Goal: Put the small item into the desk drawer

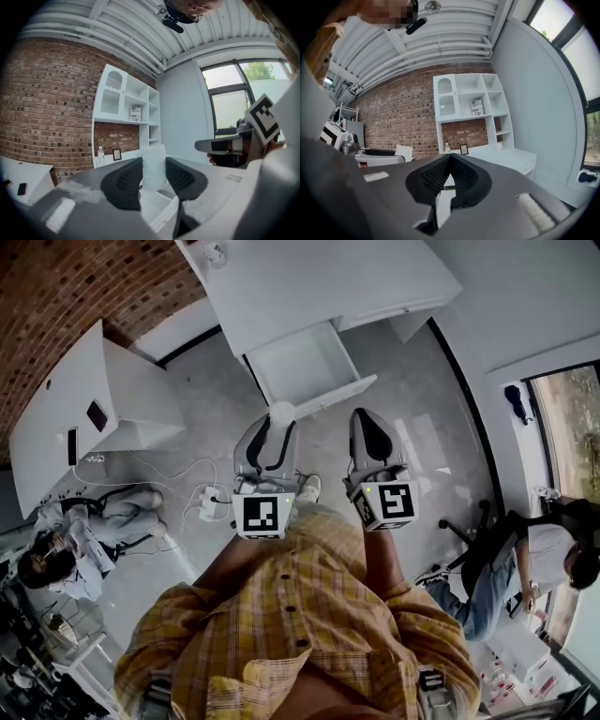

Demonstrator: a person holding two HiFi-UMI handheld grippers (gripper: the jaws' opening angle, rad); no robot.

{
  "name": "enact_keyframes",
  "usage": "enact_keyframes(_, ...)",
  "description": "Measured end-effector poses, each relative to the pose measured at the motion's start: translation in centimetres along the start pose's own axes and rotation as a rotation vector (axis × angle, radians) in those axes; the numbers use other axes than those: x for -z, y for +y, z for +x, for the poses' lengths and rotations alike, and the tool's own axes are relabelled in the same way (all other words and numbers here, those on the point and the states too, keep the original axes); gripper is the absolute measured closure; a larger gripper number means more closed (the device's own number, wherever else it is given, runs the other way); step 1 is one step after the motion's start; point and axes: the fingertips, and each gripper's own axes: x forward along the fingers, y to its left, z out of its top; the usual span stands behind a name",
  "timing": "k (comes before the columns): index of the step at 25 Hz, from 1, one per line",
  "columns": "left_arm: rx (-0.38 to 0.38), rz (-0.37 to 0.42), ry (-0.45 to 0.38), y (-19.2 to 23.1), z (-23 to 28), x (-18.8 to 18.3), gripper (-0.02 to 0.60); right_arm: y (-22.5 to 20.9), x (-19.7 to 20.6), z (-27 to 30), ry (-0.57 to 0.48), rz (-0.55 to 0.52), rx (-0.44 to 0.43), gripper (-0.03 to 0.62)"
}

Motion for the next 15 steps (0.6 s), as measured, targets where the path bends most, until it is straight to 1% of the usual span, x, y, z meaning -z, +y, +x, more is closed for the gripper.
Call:
enact_keyframes(5,-0.018,-0.034,0.045,0.8,1.9,1.1,0.417,-0.7,1.2,1.8,0.024,0.012,-0.008,0.595)
enact_keyframes(8,-0.017,-0.040,0.070,1.4,3.0,2.1,0.417,-1.1,2.4,2.8,0.048,0.024,-0.002,0.595)
enact_keyframes(11,0.011,-0.008,0.086,1.9,4.6,3.1,0.417,-1.8,3.3,3.9,0.071,0.029,0.010,0.595)
enact_keyframes(15,0.035,-0.013,0.121,2.9,6.9,4.6,0.417,-2.5,4.4,6.0,0.099,0.035,0.026,0.595)
